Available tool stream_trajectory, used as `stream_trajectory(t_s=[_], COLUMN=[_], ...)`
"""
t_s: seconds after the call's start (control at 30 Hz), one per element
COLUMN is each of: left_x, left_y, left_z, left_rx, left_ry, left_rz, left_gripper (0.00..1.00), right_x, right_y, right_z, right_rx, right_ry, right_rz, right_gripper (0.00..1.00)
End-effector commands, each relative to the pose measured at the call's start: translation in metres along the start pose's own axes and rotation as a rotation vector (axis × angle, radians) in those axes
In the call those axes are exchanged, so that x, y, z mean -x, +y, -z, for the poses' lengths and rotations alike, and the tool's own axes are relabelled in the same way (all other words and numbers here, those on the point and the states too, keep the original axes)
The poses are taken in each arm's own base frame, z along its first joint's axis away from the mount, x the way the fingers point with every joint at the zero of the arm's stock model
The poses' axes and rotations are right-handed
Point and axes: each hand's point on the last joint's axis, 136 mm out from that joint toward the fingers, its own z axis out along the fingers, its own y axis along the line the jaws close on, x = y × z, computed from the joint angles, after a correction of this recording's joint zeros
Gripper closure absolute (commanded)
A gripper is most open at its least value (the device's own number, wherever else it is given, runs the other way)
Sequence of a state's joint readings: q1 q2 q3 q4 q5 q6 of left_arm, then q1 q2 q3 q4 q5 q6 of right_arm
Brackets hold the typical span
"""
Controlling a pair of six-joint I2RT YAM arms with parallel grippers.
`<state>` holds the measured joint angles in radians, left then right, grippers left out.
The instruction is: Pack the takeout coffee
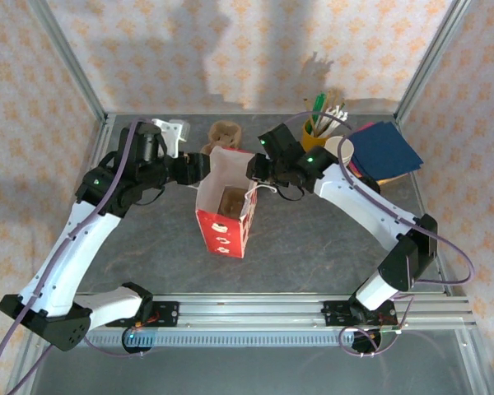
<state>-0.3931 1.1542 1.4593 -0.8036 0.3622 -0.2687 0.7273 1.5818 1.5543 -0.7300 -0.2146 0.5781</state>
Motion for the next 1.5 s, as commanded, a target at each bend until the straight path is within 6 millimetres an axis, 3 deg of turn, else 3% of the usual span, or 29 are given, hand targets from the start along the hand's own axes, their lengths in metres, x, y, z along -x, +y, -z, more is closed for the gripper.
stream_trajectory(t_s=[0.0,0.07,0.27,0.47,0.73,0.93,1.1,1.17,1.2,1.33,1.47], left_x=[0.006,0.009,0.02,0.027,0.032,0.031,0.028,0.025,0.023,0.004,-0.018], left_y=[-0.011,-0.016,-0.028,-0.034,-0.039,-0.041,-0.046,-0.05,-0.053,-0.066,-0.055], left_z=[0.012,0.016,0.03,0.041,0.051,0.049,0.046,0.045,0.043,0.029,0.006], left_rx=[-0.036,-0.058,-0.113,-0.142,-0.166,-0.179,-0.201,-0.215,-0.22,-0.225,-0.131], left_ry=[-0.015,-0.027,-0.088,-0.152,-0.202,-0.195,-0.145,-0.113,-0.097,0.006,0.116], left_rz=[-0.005,-0.005,-0.013,-0.04,-0.064,-0.056,-0.01,0.016,0.028,0.051,0.117], left_gripper=[0.4,0.4,0.4,0.39,0.39,0.39,0.44,0.44,0.44,0.47,0.54], right_x=[0.009,0.012,0.009,-0.014,-0.03,-0.027,-0.009,-0.007,-0.009,-0.006,-0.007], right_y=[0.018,0.028,0.05,0.065,0.06,0.059,0.049,0.054,0.056,0.057,0.051], right_z=[0.014,0.023,0.058,0.091,0.119,0.116,0.097,0.097,0.088,0.08,0.073], right_rx=[0.094,0.147,0.305,0.446,0.575,0.557,0.423,0.44,0.433,0.427,0.422], right_ry=[-0.046,-0.071,-0.17,-0.274,-0.37,-0.355,-0.308,-0.275,-0.247,-0.215,-0.221], right_rz=[0.025,0.043,0.13,0.262,0.275,0.214,-0.031,-0.114,-0.153,-0.281,-0.338], right_gripper=[0.77,0.87,0.97,0.98,1.0,1.0,1.0,0.99,0.99,0.99,1.0])
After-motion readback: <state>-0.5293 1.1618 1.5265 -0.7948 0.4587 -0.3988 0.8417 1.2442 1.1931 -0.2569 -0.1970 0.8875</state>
